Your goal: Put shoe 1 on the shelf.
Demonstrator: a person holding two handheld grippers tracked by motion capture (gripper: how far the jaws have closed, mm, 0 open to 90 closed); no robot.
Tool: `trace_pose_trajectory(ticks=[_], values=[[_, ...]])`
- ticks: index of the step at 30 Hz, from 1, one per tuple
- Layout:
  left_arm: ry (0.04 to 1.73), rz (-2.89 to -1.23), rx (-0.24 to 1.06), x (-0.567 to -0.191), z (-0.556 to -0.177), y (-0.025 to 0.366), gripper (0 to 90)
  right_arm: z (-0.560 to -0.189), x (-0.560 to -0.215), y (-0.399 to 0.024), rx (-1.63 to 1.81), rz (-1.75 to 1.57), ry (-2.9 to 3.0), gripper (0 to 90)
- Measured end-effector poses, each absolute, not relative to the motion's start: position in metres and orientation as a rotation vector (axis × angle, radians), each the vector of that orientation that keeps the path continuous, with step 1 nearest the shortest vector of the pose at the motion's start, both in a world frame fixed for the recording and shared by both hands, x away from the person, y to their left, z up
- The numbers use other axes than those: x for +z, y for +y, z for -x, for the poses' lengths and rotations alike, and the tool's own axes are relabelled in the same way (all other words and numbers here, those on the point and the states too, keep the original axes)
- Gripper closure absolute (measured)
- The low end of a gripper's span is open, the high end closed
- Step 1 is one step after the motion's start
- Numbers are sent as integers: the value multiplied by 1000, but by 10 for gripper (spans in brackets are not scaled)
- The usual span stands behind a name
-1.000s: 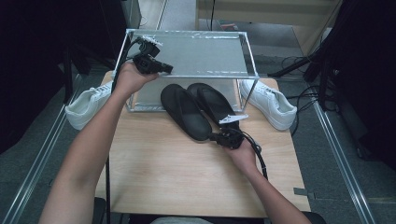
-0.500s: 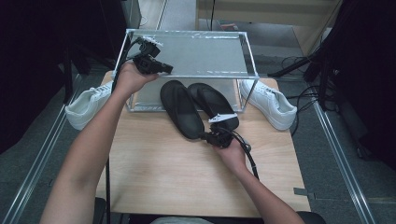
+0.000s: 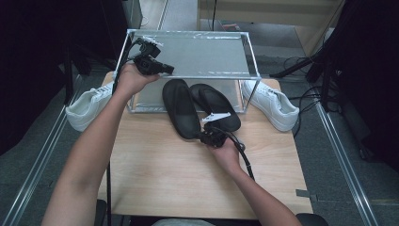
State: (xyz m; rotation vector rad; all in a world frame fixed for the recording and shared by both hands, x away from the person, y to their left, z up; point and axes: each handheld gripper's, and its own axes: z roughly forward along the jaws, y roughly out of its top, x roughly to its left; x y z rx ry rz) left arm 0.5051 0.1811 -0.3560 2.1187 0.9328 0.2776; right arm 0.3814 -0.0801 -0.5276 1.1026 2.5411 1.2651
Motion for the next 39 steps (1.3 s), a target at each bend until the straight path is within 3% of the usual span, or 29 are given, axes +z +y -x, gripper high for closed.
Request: trace_pose_trajectory(ticks=[22, 39], values=[[932, -2106, 272, -357, -504, 182, 899, -395, -527, -40, 1314, -1101, 2457, 900], [925, -2107, 270, -358, -505, 183, 899, -428, -523, -10, 1392, -1202, 2362, 900]])
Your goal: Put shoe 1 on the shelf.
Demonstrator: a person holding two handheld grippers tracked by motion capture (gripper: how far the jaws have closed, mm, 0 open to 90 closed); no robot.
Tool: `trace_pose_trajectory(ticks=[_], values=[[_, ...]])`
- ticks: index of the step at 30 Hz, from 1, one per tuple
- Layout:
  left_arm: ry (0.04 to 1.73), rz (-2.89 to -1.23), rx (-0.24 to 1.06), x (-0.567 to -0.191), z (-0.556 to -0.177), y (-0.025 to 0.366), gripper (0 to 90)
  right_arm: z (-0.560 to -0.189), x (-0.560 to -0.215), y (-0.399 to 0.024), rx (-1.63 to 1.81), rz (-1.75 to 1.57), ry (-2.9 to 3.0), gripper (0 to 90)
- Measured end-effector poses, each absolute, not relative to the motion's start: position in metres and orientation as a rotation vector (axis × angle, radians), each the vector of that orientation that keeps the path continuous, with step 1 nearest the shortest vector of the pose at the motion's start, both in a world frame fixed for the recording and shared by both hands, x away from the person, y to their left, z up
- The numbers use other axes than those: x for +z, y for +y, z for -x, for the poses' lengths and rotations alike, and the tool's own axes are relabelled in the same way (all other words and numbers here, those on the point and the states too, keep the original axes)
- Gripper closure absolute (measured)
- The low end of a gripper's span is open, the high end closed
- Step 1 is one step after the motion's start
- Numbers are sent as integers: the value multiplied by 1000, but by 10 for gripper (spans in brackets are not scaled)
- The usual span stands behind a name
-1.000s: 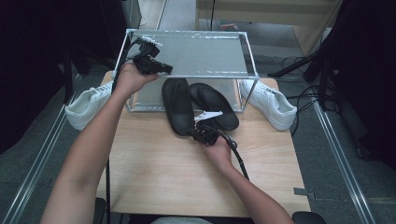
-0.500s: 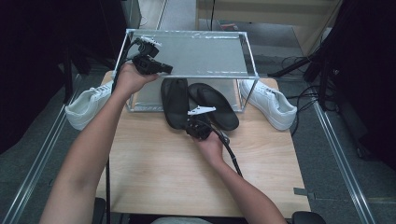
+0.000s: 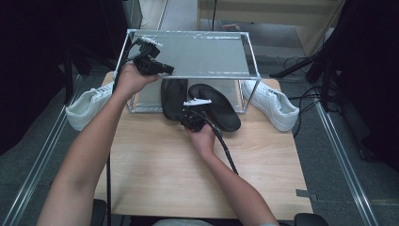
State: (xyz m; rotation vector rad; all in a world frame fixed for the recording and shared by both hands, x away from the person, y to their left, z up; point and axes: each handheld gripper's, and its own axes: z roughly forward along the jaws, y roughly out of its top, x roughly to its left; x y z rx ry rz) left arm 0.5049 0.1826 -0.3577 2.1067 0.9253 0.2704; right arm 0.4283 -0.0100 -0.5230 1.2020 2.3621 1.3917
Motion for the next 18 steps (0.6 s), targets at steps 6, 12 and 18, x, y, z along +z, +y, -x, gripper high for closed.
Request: trace_pose_trajectory(ticks=[6, 12, 18], values=[[919, -2113, 275, -358, -505, 182, 899, -444, -525, -1, 1386, -1219, 2338, 900], [921, -2109, 276, -358, -505, 182, 899, -457, -525, 2, 1374, -1236, 2342, 900], [920, -2109, 275, -358, -505, 182, 899, -453, -524, -3, 1376, -1219, 2358, 900]])
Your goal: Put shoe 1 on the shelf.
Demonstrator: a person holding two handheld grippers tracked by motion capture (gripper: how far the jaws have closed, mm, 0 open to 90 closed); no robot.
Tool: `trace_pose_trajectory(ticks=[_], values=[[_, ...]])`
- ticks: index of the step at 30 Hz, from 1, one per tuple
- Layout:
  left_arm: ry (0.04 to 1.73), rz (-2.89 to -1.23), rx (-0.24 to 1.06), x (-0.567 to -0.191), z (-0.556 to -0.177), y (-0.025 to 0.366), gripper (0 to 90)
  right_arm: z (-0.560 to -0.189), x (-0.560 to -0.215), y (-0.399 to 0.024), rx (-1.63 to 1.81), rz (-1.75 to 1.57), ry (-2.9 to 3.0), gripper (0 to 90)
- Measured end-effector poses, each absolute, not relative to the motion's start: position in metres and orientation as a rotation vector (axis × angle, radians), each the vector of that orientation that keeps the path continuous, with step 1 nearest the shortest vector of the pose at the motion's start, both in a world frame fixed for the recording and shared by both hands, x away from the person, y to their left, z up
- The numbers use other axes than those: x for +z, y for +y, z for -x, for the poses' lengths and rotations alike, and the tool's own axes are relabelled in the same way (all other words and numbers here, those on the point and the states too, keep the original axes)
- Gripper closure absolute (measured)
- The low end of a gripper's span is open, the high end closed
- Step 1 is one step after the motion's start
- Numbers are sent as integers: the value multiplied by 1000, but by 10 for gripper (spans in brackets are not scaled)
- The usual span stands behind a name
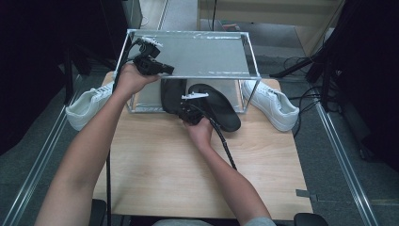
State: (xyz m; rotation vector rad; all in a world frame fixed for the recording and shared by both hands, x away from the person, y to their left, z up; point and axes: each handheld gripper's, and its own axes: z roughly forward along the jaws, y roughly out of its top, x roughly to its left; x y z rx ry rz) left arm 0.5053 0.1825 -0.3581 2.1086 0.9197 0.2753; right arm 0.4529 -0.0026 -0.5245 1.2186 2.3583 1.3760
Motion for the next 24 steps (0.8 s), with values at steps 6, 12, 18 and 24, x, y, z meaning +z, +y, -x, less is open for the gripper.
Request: trace_pose_trajectory(ticks=[6, 12, 18, 24], values=[[917, -2112, 268, -358, -506, 183, 898, -441, -517, -21, 1398, -1186, 2379, 900], [925, -2102, 264, -358, -506, 183, 898, -429, -511, -47, 1397, -1165, 2393, 900], [926, -2094, 259, -359, -506, 184, 898, -419, -504, -72, 1391, -1148, 2395, 895], [927, -2094, 260, -359, -506, 184, 896, -411, -496, -97, 1383, -1133, 2384, 897]])
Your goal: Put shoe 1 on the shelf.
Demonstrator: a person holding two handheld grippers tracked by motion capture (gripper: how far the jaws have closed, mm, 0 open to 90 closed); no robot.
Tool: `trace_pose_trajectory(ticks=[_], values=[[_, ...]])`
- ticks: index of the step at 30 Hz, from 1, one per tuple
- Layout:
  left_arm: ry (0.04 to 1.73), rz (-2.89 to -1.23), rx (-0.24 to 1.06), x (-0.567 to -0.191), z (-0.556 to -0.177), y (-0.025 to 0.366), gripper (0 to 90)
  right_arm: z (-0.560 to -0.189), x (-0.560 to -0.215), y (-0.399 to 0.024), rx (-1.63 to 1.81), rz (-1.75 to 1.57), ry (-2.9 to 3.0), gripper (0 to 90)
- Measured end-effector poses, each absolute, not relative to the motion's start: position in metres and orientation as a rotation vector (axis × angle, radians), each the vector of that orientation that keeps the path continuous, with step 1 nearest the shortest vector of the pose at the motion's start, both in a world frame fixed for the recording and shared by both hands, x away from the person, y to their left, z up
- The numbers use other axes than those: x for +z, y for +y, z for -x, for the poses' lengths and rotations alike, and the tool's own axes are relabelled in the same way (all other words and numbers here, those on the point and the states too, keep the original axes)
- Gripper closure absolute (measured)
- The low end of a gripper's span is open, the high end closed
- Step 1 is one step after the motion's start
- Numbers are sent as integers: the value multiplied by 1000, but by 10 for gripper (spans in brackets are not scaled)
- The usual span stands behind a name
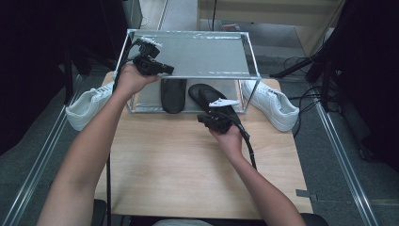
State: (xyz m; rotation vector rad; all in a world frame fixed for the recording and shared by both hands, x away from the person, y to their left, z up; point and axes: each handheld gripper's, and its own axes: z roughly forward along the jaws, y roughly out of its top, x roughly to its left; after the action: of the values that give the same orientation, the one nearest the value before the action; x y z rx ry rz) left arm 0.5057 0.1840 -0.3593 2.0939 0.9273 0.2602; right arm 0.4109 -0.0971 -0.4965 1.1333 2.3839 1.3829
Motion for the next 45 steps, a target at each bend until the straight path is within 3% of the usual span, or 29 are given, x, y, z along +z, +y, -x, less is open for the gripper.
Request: trace_pose_trajectory(ticks=[25, 45], values=[[939, -2083, 253, -360, -506, 185, 896, -372, -490, -220, 1300, -1238, 2248, 900], [937, -2061, 245, -362, -506, 187, 896, -390, -519, -236, 1190, -1318, 2269, 900]])
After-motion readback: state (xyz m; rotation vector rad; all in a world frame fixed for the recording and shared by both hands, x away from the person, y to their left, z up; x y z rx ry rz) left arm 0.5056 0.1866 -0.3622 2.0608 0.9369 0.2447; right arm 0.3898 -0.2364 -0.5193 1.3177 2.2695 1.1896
